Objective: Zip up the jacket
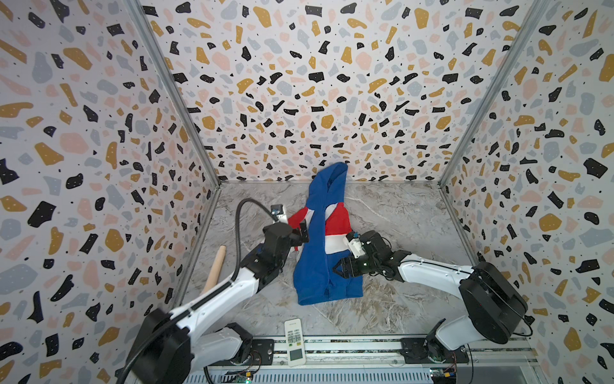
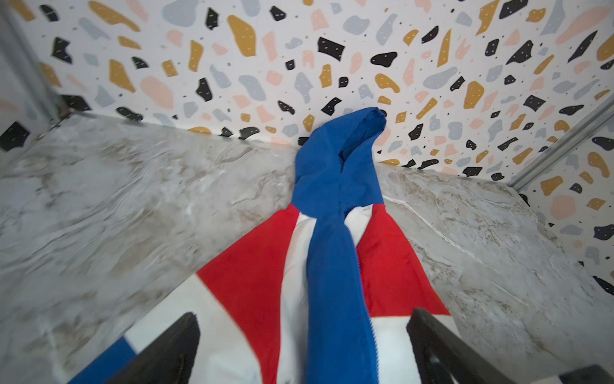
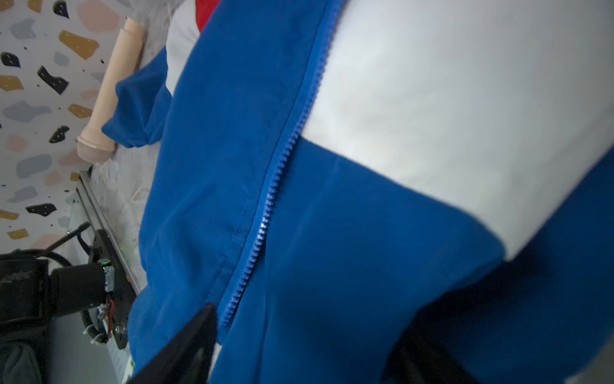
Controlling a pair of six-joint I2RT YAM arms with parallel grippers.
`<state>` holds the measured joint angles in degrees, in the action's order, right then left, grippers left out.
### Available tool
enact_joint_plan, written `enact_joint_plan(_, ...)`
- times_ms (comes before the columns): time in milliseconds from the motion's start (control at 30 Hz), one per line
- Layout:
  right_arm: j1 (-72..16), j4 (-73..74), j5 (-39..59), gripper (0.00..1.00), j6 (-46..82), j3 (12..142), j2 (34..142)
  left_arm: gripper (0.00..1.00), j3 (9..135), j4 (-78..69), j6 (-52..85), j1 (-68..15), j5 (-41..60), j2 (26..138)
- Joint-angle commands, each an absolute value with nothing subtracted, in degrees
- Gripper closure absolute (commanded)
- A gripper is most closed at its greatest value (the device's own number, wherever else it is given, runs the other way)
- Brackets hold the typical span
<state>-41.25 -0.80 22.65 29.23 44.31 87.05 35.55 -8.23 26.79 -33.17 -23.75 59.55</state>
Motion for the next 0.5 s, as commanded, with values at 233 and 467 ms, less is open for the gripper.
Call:
enact_joint_plan(233, -36.67, -22.51, 14.58, 1.00, 13.42, 57.73, 80.38, 0.00, 19.60, -5.98, 40.93, -32.96, -33.09, 34.11)
enact_joint_plan(467, -13.00, -26.42, -8.72, 1.00, 7.18, 66.13, 72.94, 0.00, 19.76, -5.89, 45.82, -32.96, -30.90, 38.58)
